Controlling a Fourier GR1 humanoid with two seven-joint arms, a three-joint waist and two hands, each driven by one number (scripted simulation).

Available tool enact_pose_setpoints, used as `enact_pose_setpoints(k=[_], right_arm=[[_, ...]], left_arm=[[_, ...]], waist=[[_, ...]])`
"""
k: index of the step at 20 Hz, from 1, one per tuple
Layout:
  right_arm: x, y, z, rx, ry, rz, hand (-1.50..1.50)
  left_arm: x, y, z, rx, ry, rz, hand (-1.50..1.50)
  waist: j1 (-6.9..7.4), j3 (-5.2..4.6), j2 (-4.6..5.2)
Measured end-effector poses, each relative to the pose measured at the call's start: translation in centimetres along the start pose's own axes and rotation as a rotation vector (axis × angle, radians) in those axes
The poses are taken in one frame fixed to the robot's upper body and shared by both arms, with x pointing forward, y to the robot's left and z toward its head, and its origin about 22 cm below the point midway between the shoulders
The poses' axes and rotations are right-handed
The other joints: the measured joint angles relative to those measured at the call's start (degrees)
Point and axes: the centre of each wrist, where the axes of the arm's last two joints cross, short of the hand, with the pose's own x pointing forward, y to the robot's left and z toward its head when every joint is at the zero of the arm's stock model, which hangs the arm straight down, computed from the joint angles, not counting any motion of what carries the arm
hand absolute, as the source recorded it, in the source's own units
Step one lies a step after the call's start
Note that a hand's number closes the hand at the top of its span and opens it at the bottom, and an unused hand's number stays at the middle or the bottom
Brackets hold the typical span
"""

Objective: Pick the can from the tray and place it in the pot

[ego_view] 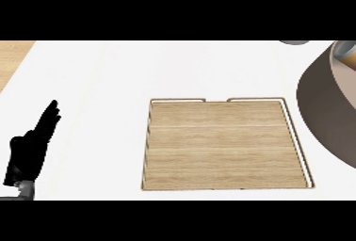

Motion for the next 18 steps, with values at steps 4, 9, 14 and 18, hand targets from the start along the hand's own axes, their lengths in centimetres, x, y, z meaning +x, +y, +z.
enact_pose_setpoints(k=[4,9,14,18], right_arm=[[-0.9,1.9,-1.8,0.028,-0.002,0.064,1.50],[-1.8,4.3,-3.2,0.082,0.046,-0.023,-1.50],[-1.8,5.8,-4.3,0.127,0.056,-0.141,-1.50],[-2.3,7.0,-4.2,0.121,0.045,-0.201,-1.50]], left_arm=[[-0.1,0.2,0.0,-0.003,0.001,-0.002,0.00],[0.0,0.0,0.0,-0.007,-0.007,0.000,0.00],[0.7,0.0,-0.6,-0.008,-0.009,-0.002,0.00],[0.3,-0.3,-0.4,-0.007,-0.009,-0.001,0.00]], waist=[[0.36,0.01,0.11],[0.54,-0.08,0.15],[0.46,0.02,0.27],[0.46,0.05,0.32]])
